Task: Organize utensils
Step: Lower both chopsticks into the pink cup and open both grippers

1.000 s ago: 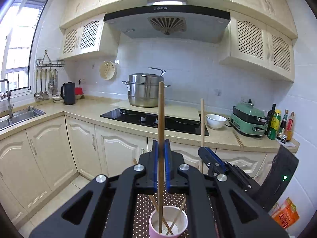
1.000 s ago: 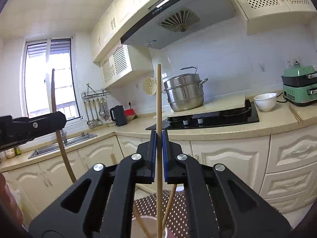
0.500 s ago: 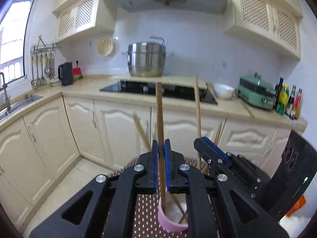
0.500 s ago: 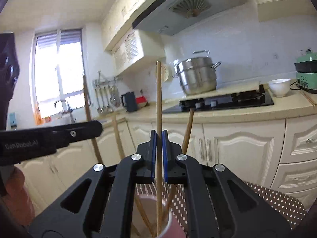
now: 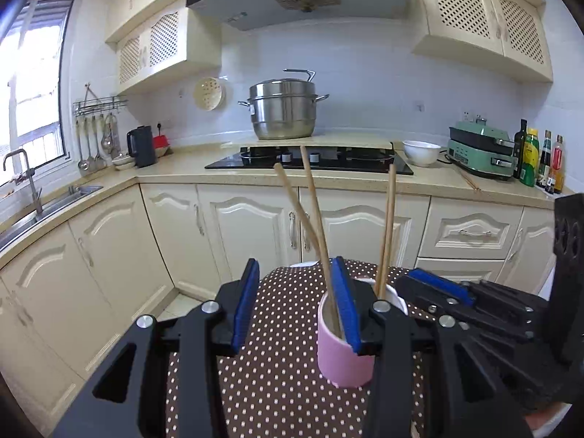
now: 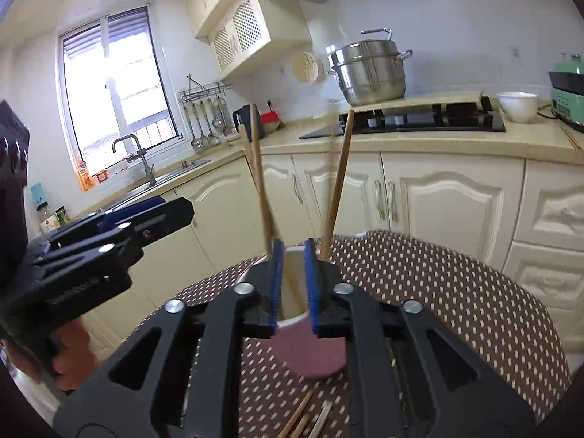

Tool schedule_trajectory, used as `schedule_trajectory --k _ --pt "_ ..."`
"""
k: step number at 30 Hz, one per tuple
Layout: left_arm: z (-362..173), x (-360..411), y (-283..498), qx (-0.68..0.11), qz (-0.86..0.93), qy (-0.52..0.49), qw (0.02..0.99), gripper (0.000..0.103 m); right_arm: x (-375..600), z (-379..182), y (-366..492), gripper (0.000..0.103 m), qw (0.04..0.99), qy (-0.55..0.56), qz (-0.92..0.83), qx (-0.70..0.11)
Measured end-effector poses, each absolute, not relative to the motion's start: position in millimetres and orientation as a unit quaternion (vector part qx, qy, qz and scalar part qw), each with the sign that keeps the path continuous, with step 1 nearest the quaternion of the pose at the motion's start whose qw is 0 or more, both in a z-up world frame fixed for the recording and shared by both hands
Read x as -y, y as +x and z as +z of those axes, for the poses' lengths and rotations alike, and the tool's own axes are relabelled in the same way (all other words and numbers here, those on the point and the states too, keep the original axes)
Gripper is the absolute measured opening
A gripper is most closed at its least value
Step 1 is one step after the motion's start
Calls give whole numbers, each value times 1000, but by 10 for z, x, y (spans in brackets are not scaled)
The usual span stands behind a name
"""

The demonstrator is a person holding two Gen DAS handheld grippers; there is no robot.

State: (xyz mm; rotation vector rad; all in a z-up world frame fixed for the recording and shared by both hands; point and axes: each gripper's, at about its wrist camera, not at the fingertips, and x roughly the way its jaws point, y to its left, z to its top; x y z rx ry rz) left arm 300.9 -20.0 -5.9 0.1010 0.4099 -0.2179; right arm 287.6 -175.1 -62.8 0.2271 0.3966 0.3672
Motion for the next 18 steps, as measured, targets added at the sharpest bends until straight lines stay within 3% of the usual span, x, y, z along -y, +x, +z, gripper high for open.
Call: schedule_trajectory --k 1,2,3,9,18 --pt "-49 177 2942 -200 -106 50 973 44 1737 -599 2819 29 958 109 179 -194" --pt "-34 161 2893 -198 -104 50 973 46 1721 -566 2733 48 961 103 174 -189" --pt "-22 135 2830 -196 -101 50 974 47 1715 -537 2644 59 964 100 167 -180" --pt "-19 9 2462 -198 -94 54 974 50 1651 -450 2295 61 965 73 148 -203" --pt "-311 -196 2095 -255 -87 48 962 53 1678 -755 1941 62 942 55 114 -312"
